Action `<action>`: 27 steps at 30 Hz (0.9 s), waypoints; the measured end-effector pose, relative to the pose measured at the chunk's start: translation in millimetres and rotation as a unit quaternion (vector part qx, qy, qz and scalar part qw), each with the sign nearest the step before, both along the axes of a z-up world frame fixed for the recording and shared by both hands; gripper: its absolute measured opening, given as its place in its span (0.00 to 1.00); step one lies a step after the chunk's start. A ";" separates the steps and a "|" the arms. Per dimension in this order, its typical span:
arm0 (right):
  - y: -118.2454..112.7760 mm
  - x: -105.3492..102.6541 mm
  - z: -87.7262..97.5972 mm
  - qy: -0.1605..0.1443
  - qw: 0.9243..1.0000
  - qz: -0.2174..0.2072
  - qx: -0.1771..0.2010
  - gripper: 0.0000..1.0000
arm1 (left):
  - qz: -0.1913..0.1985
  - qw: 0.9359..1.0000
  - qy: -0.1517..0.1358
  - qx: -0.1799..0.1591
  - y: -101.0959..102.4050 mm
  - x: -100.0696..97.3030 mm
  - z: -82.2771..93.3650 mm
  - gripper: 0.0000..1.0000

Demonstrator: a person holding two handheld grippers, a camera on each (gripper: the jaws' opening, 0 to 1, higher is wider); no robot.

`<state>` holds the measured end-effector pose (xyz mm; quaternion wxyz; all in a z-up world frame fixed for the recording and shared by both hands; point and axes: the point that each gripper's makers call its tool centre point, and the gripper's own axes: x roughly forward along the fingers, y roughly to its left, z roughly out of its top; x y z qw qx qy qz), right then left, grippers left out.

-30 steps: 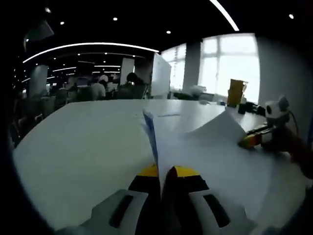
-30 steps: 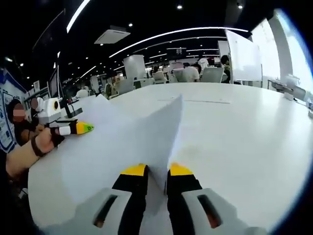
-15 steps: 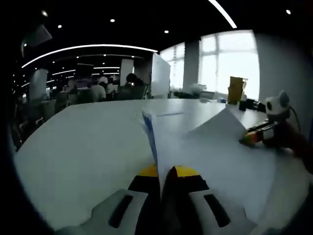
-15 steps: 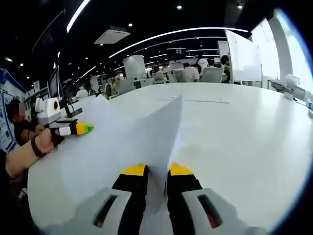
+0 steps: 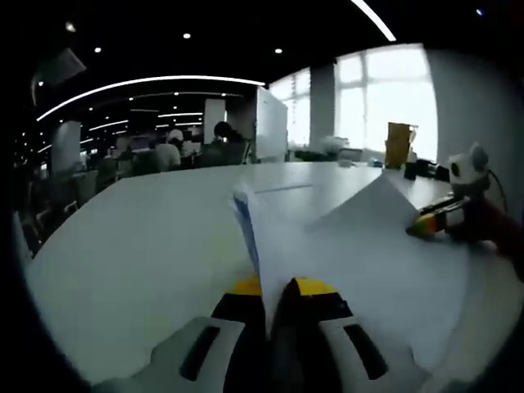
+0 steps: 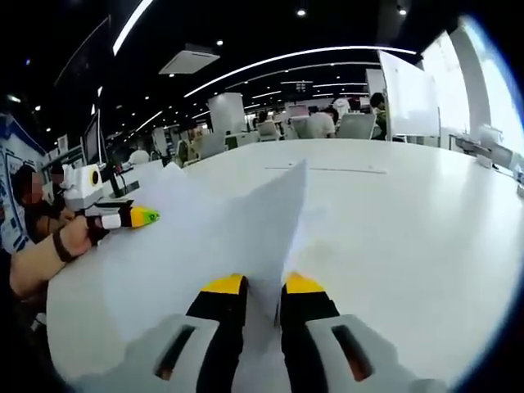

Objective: Organize the stack of printing papers by aligning and flattening the scattered papers on the table

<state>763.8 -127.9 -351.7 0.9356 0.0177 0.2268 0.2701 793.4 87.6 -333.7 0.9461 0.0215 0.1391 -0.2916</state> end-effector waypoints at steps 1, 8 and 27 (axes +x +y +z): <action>0.3 0.1 0.0 -0.001 1.000 0.001 -0.001 0.13 | 0.001 1.000 0.001 0.004 0.9 -0.2 -1.1 0.14; 3.1 1.7 -1.1 -0.016 1.000 0.010 -0.023 0.15 | 0.014 0.999 -0.005 0.030 4.1 -4.2 -3.9 0.14; 3.1 5.3 -1.0 -0.043 0.998 0.003 -0.044 0.19 | 0.029 0.998 -0.018 0.058 8.8 -4.4 -5.4 0.14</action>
